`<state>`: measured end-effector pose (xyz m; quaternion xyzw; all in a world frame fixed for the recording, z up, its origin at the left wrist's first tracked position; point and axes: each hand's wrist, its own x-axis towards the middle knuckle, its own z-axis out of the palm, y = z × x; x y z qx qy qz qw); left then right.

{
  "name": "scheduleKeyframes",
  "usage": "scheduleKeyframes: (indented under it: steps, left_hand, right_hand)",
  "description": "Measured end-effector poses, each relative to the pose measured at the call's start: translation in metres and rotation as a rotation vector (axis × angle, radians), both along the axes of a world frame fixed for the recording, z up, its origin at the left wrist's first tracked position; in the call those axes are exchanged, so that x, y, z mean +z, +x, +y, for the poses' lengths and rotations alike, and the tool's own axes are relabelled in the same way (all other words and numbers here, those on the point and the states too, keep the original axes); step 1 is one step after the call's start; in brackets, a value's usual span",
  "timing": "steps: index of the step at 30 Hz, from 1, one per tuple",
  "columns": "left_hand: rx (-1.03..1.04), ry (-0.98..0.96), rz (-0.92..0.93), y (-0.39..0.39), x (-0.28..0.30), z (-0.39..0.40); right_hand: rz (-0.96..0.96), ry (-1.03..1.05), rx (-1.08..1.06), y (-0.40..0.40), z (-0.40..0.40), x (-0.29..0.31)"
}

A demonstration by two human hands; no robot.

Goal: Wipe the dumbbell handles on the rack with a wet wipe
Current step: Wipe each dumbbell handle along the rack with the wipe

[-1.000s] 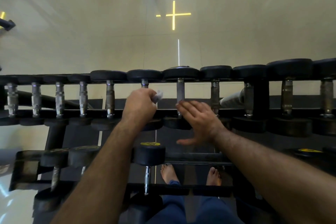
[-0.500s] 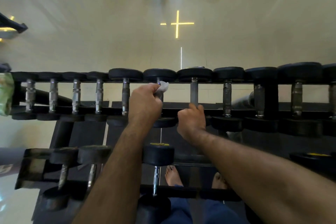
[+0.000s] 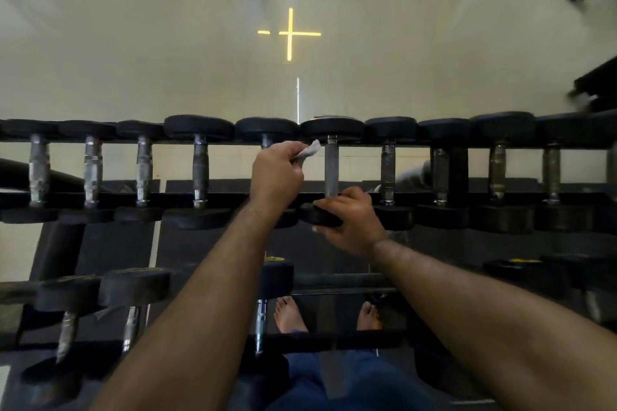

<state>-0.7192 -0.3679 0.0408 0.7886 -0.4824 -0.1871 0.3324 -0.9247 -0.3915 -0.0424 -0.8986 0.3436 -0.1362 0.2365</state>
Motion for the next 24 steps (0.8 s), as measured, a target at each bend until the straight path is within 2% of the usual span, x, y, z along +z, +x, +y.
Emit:
scheduleKeyframes:
  steps: [3,5,7,10,14,16,18,22,24]
  left_hand:
    - [-0.03,-0.061,-0.093,-0.01,-0.02,-0.015]
    - [-0.063,-0.099,-0.151,-0.017,-0.031,-0.025]
    - [-0.093,-0.14,-0.19,-0.025,-0.039,-0.033]
    - [-0.183,-0.103,-0.307,-0.031,-0.058,-0.04]
    - [-0.52,0.039,-0.397,-0.029,-0.065,-0.022]
    - [-0.64,0.134,-0.332,-0.021,-0.056,-0.005]
    - [-0.637,0.24,-0.187,-0.012,-0.048,0.007]
    - [-0.42,0.17,-0.091,-0.018,-0.031,-0.012]
    - [-0.539,0.235,-0.092,-0.039,-0.019,-0.033]
  right_hand:
    - [0.119,-0.107,-0.077,-0.02,-0.02,0.006]
    - [0.247,-0.049,-0.253,-0.037,-0.037,0.01]
    - [0.403,0.057,-0.339,-0.047,-0.051,0.008]
    - [0.523,0.096,-0.253,-0.049,-0.061,0.005]
    - [0.58,0.067,-0.163,-0.051,-0.06,0.003]
    - [0.574,0.062,-0.158,-0.05,-0.059,0.002]
    - [0.556,0.049,-0.157,-0.05,-0.06,0.002]
    - [0.579,0.04,-0.141,-0.051,-0.06,-0.001]
    - [0.586,0.042,-0.139,-0.051,-0.06,0.0]
